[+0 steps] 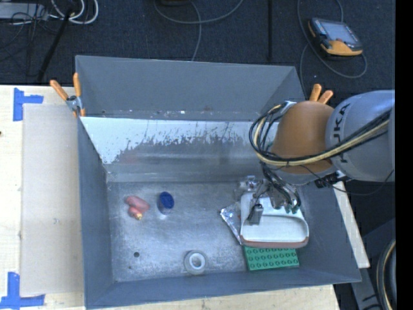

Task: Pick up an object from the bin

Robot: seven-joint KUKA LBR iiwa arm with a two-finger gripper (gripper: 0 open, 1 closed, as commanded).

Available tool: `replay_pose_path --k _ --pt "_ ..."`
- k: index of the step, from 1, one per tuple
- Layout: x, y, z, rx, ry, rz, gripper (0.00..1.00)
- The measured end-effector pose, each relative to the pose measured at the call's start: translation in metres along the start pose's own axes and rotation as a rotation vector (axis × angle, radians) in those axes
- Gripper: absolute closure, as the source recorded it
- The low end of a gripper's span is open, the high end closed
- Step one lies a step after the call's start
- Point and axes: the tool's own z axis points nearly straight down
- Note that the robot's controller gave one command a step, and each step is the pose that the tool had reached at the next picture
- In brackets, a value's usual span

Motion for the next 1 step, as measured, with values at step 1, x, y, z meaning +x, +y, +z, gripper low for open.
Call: replay_pose_path --k 1 --pt "-0.0073 -0.0353 -0.1307 0.003 0.0 -0.022 1.0"
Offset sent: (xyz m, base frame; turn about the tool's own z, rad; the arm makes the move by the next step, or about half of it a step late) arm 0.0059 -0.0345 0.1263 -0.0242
